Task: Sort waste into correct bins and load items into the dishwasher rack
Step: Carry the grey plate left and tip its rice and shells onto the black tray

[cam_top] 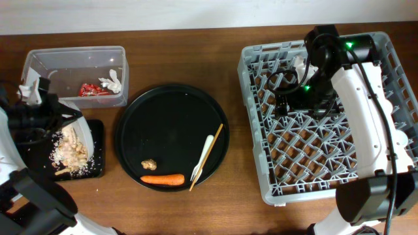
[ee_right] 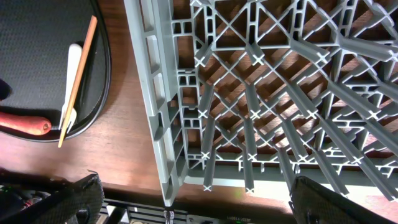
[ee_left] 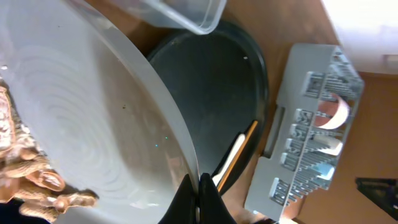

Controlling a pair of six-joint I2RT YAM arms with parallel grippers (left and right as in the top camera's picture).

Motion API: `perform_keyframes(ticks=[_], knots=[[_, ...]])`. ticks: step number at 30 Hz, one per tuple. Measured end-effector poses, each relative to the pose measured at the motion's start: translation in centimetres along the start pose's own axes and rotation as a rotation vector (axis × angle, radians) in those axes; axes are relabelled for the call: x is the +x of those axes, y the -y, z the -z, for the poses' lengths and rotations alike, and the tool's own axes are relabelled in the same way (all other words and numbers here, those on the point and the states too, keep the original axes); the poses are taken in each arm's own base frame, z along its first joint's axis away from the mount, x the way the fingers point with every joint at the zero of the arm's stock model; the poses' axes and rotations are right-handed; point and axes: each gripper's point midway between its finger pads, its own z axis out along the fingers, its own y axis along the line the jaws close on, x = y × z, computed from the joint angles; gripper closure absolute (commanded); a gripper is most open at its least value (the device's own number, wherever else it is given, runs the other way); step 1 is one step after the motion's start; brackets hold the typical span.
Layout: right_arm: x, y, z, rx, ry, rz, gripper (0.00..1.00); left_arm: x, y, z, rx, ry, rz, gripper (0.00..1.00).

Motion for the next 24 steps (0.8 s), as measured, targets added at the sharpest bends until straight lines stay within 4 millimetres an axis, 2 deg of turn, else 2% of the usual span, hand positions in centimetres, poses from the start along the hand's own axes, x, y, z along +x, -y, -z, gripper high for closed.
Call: perform_keyframes(ticks=[13,18,24], knots=[[0.0,0.0,0.0,0.000,0.000,0.000,0.01,-0.6,-1.3,1.8,0.037,0.061,0.015,1.00],[0.0,0.0,0.0,0.000,0.000,0.000,0.01,-1.4,-1.2,1.8,0.055,0.095,-0.013,1.00],[0.0,0.0,0.0,0.000,-0.001,0.000,0.01,-1.0,-1.0,1.2,0.096,0.082,-0.001,1.00]])
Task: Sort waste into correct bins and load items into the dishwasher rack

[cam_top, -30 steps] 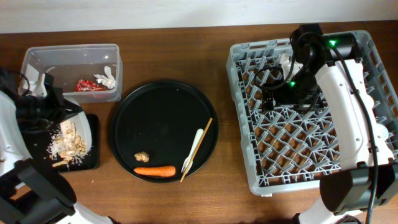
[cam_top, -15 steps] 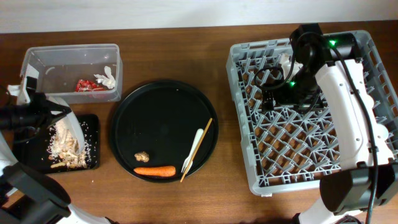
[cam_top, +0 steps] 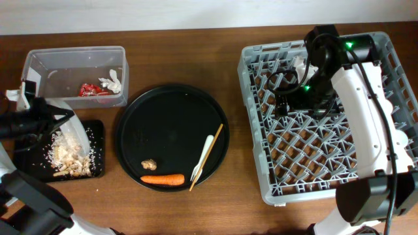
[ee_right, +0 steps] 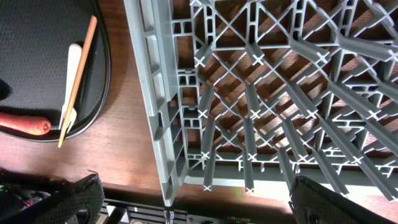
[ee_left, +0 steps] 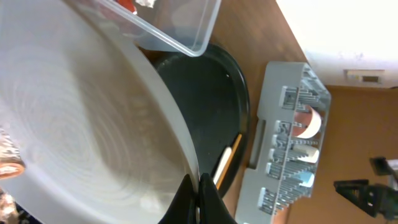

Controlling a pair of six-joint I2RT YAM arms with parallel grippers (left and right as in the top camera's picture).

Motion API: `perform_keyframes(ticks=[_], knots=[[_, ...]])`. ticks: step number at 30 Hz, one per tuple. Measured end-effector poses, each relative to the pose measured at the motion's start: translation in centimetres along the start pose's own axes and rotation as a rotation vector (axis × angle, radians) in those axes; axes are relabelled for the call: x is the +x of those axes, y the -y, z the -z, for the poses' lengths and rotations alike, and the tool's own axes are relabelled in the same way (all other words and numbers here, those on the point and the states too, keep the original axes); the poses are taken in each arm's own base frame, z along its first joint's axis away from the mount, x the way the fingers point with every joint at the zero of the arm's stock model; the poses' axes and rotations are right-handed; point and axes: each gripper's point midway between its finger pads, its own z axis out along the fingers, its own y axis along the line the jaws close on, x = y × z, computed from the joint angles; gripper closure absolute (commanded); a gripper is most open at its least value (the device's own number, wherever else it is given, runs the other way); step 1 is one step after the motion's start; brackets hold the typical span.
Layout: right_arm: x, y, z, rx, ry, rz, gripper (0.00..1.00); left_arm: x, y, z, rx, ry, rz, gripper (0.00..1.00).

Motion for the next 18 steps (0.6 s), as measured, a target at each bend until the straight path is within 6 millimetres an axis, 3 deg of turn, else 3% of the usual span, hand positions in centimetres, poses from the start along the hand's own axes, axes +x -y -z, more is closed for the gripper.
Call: perform_keyframes(ticks=[18], knots=[[0.29,0.44,-0.05,0.025,-0.014,0.000,0.01,0.42,0.30,1.00,0.082,0.016,0.033,1.00]])
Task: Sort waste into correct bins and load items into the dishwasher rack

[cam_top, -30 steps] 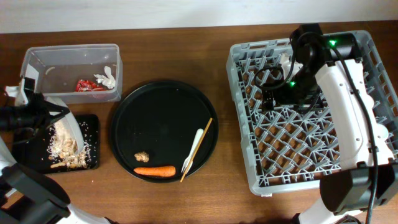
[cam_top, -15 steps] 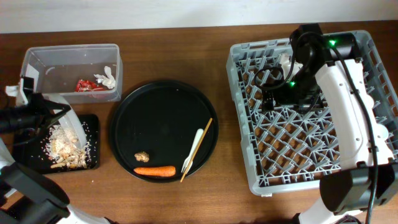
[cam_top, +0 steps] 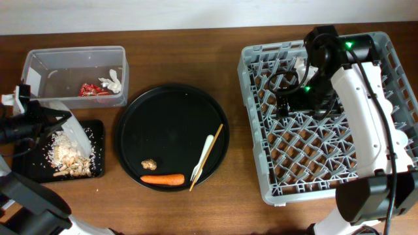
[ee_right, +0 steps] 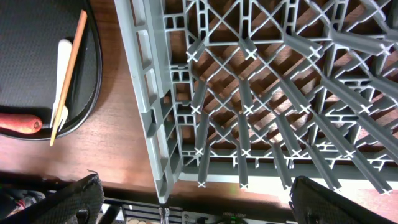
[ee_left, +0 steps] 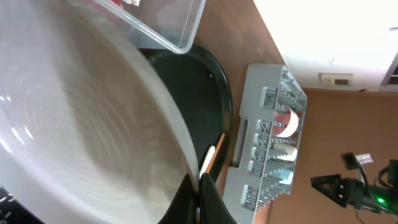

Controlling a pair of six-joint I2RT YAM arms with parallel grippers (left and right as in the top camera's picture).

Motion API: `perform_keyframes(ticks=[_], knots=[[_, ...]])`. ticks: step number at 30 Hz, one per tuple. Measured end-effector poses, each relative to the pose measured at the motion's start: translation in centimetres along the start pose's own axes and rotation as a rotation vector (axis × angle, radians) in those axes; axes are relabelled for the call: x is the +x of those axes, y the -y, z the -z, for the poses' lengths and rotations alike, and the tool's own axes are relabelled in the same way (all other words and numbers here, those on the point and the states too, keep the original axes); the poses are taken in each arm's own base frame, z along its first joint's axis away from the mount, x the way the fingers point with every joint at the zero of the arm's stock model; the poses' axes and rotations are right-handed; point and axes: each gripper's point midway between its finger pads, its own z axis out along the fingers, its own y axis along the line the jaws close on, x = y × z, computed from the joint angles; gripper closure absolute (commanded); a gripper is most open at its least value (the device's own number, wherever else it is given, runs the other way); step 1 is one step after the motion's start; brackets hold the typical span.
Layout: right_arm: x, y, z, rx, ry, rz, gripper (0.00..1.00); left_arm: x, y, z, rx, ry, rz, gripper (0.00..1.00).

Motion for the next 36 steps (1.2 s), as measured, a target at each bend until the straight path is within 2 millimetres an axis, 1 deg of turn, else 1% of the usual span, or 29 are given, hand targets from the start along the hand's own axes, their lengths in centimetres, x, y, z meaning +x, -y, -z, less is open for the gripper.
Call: perform_keyframes(ticks=[8,11,12,17,19,21,23,24,25,28,30,32,34,36], knots=[[0.0,0.0,0.0,0.000,-0.001,0.000,0.01,-0.3,0.1,0.0,0.012,0.012,-0.004,1.00],[0.0,0.0,0.0,0.000,0.000,0.000,0.01,-0.1,0.0,0.0,0.019,0.003,0.008,1.00],[0.0,0.0,0.0,0.000,-0.001,0.001,0.01,0.3,0.2,0.0,0.031,-0.008,0.011,1.00],[0.1,0.0,0.0,0.001,-0.004,0.000,0.01,0.0,0.3,-0.1,0.047,-0.001,-0.012,1.00],[0.1,0.0,0.0,0.001,-0.004,0.000,0.01,0.3,0.4,-0.1,0.050,-0.011,0.002,1.00],[0.1,0.0,0.0,0.001,-0.004,-0.001,0.01,0.9,0.8,-0.2,0.066,-0.034,0.009,1.00],[0.1,0.0,0.0,0.001,-0.004,0.000,0.01,1.6,1.9,-0.8,0.097,-0.064,-0.017,1.00],[0.1,0.1,0.0,0.003,-0.004,0.000,0.02,1.9,2.8,-1.5,0.114,-0.086,-0.049,1.00],[0.1,0.1,0.0,0.003,-0.003,0.000,0.01,2.4,4.0,-2.6,0.132,-0.119,-0.096,1.00],[0.1,0.1,0.0,0.003,-0.004,-0.001,0.01,3.9,6.5,-5.6,0.144,-0.205,-0.212,1.00],[0.1,0.1,0.0,0.003,-0.004,-0.001,0.01,5.9,8.9,-9.2,0.123,-0.303,-0.352,1.00],[0.1,0.1,0.0,0.003,-0.006,0.000,0.01,7.3,9.9,-11.9,0.063,-0.366,-0.444,1.00],[0.2,0.1,0.0,0.003,-0.006,-0.001,0.01,8.8,10.6,-15.0,-0.043,-0.418,-0.537,1.00],[0.2,0.1,0.0,0.004,-0.007,-0.001,0.01,10.0,11.3,-17.4,-0.132,-0.442,-0.606,1.00]])
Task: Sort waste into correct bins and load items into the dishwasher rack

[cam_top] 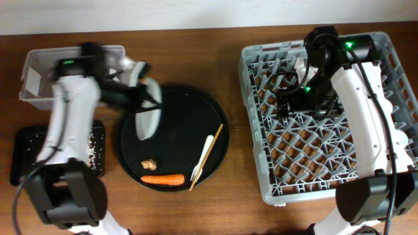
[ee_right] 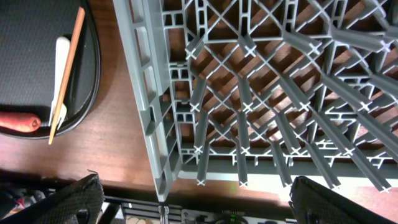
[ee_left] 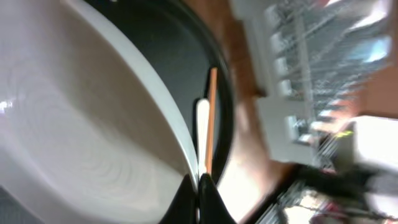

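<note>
My left gripper (cam_top: 134, 96) is shut on the rim of a white plate (cam_top: 149, 111), holding it tilted over the left part of the round black tray (cam_top: 176, 98). In the left wrist view the bare plate (ee_left: 81, 137) fills the left, pinched between the fingertips of that gripper (ee_left: 199, 186). On the tray lie a carrot (cam_top: 162, 179), a small brown scrap (cam_top: 149, 163), a chopstick (cam_top: 210, 151) and a white utensil (cam_top: 202, 158). The grey dishwasher rack (cam_top: 326, 189) stands at the right. My right gripper (cam_top: 287, 104) hovers open over it, its fingers (ee_right: 81, 199) wide apart.
A clear bin (cam_top: 39, 72) with wrappers sits at the back left. In front of it a small black tray (cam_top: 23, 156) holds food scraps. A white item (cam_top: 300, 64) stands in the rack's back row. Bare wood lies between tray and rack.
My left gripper, still shut on the plate, has gone from above the small scraps tray at the far left to over the left part of the round tray. The right arm barely shifted.
The plate was tilted over the small black tray with nuts and scraps on it. Then most scraps lay in the tray, and then the plate was bare. Now the bare plate hangs over the round tray. My right gripper stayed open over the rack.
</note>
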Controlling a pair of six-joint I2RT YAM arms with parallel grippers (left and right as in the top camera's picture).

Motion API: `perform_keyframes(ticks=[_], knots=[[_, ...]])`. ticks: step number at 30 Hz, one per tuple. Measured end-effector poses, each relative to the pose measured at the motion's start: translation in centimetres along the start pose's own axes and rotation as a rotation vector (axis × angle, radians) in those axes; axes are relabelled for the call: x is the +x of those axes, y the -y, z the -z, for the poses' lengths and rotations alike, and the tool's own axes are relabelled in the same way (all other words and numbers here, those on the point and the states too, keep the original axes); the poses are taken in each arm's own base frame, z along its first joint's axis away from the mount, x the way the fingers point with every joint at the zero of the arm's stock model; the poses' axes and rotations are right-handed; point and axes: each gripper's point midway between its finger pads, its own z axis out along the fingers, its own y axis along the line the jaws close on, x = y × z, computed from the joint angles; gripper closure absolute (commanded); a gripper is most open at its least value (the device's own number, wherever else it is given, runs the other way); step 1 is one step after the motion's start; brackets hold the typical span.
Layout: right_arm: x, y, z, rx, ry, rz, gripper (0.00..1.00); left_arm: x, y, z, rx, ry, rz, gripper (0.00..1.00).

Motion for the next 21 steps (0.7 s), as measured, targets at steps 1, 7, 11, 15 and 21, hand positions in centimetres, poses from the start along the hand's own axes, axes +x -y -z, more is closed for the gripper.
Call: perform_keyframes(ticks=[1,7,11,15,21], knots=[[0.0,0.0,0.0,0.000,0.000,0.000,0.01,-0.2,0.7,-1.2,-0.047,-0.021,-0.022,1.00],[0.0,0.0,0.0,0.000,0.000,0.000,0.01,0.0,5.0,-6.9,-0.240,-0.091,-0.111,1.00],[0.0,0.0,0.0,0.000,0.000,0.000,0.01,2.0,6.4,-12.0,-0.304,-0.198,-0.136,1.00],[0.0,0.0,0.0,0.000,-0.001,0.000,0.01,3.5,6.3,-15.0,-0.353,-0.273,-0.150,0.87],[0.1,0.0,0.0,0.000,-0.005,-0.001,0.01,3.8,6.4,-15.3,-0.370,-0.280,-0.138,0.74]])
